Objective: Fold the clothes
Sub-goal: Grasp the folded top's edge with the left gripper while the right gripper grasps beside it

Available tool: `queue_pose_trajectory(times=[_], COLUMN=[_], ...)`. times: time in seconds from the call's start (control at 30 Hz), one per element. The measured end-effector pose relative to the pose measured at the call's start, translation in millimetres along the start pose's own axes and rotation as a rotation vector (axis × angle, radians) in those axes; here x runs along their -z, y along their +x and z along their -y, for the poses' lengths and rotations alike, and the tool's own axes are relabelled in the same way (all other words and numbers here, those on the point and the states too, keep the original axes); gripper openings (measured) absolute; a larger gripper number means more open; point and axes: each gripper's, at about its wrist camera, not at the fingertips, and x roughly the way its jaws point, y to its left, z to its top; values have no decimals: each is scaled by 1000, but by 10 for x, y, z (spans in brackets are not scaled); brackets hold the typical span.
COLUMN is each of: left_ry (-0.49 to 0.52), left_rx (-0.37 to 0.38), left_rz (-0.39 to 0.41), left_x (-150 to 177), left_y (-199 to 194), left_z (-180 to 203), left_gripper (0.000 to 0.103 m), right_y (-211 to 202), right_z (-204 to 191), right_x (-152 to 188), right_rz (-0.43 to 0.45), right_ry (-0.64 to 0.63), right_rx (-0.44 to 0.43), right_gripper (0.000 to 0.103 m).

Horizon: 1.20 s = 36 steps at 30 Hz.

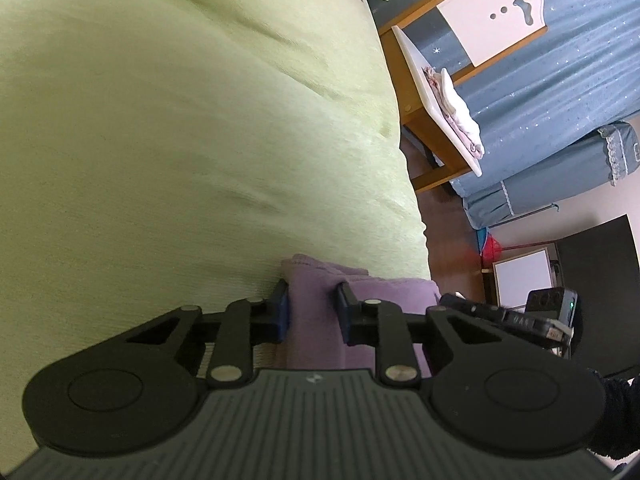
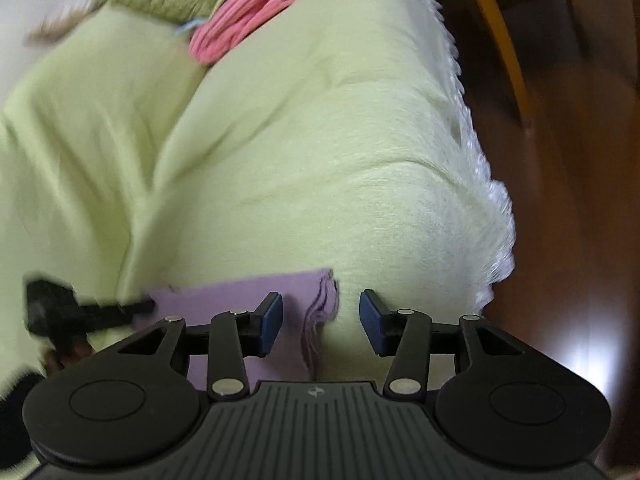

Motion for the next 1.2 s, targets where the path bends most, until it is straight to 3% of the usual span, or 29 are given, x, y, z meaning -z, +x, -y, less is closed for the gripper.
queue_pose_trajectory(times=[0.07,0.3,0.4,0.47,0.63,0.8,1.0,1.2], left_ry=[4,-7,3,17,87,68,-59,-246], left_rx=[-4,4,-4,-18,-93,-182,-387,-588], left_rz=[4,17,34,52,144,325,574,755], left_x=[6,32,62,97,297,634,1342,1969], left_y=[2,17,9,-9,-161,-648,-1295,-1343], left_z=[15,12,28,55,279,589,1120,1970], left_gripper=[20,18,17,12,9,9,9,9], right_y=[9,97,235,262,119,-8,179,287], right_z=[43,220,171,111,-165,-790,-1610,-2082], right_x=[-7,-16,-47,-68,-86,-305,-745,-1111], right_rz=[-26,-41,-36,-28,7,16,-73,-262], right_ry=[41,188,156,115,-37,-277,-609,-860], right_rx=[-52,-149,-154,-145,-101,-129,-326,-525], right_gripper=[38,34,12,7,6,6,6,5])
